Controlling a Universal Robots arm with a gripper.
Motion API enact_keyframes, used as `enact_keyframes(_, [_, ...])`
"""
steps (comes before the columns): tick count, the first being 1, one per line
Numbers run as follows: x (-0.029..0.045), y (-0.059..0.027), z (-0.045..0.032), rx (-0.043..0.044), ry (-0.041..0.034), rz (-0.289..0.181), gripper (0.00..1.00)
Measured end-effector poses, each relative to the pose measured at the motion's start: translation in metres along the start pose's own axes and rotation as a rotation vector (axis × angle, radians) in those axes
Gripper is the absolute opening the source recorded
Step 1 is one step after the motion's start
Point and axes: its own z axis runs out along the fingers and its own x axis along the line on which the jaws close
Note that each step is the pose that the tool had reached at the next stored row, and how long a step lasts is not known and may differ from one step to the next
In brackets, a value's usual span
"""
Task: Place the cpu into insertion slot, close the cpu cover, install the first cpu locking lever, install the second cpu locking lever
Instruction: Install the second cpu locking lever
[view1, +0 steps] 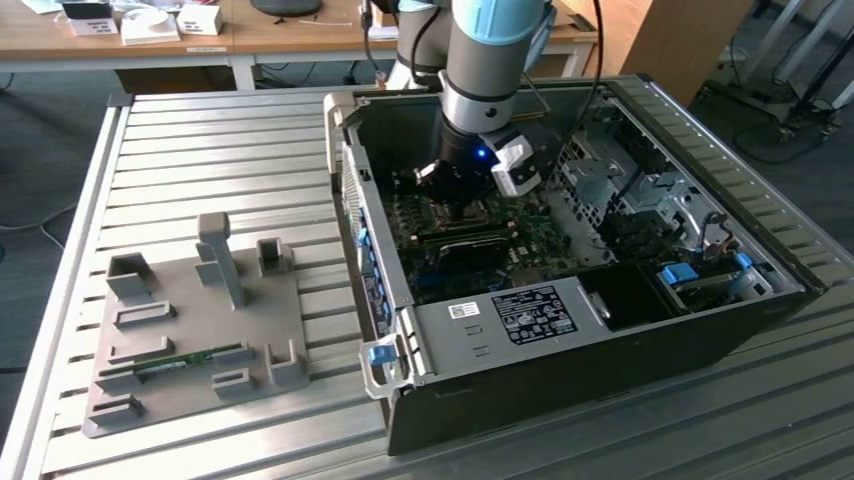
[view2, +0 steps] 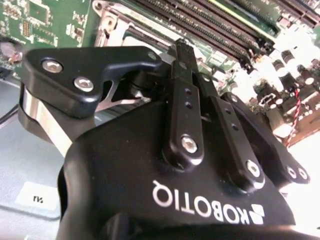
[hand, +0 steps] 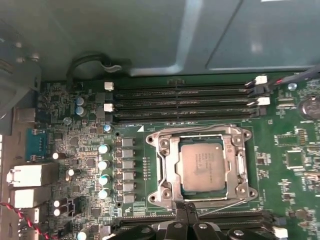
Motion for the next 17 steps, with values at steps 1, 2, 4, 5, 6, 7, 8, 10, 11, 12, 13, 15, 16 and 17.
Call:
enact_keyframes(1, [0.0007, -0.0002, 0.0015, -0.0002, -0.0001, 0.0, 0.11])
enact_keyframes(2, [0.0009, -0.0005, 0.002, 0.0001, 0.0, 0.0, 0.11])
enact_keyframes(4, [0.0016, -0.0011, 0.0024, 0.0, -0.0001, 0.0, 0.11])
enact_keyframes(5, [0.0023, -0.0016, 0.0025, 0.0, 0.0, 0.0, 0.11])
enact_keyframes(6, [0.0037, -0.002, 0.0025, -0.0001, -0.0001, 0.0, 0.11])
enact_keyframes(7, [0.0052, -0.0026, 0.0025, -0.0001, -0.0001, 0.0, 0.11])
enact_keyframes(8, [0.007, -0.0032, 0.0024, -0.0001, -0.0001, 0.0, 0.11])
enact_keyframes(10, [0.0102, -0.0043, 0.0023, -0.0001, -0.0001, 0.0, 0.11])
enact_keyframes(11, [0.0115, -0.0047, 0.0023, -0.0001, 0.0, 0.0, 0.11])
enact_keyframes(12, [0.0126, -0.005, 0.0022, 0.0, 0.0, 0.0, 0.11])
enact_keyframes(13, [0.0133, -0.0053, 0.0023, -0.0001, -0.0001, 0.0, 0.11])
enact_keyframes(15, [0.0143, -0.0058, 0.0024, -0.0001, -0.0001, 0.0, 0.11])
enact_keyframes(16, [0.0152, -0.006, 0.0025, -0.0001, -0.0001, 0.0, 0.11])
enact_keyframes(17, [0.0162, -0.0063, 0.0025, 0.0, 0.0, 0.0, 0.11])
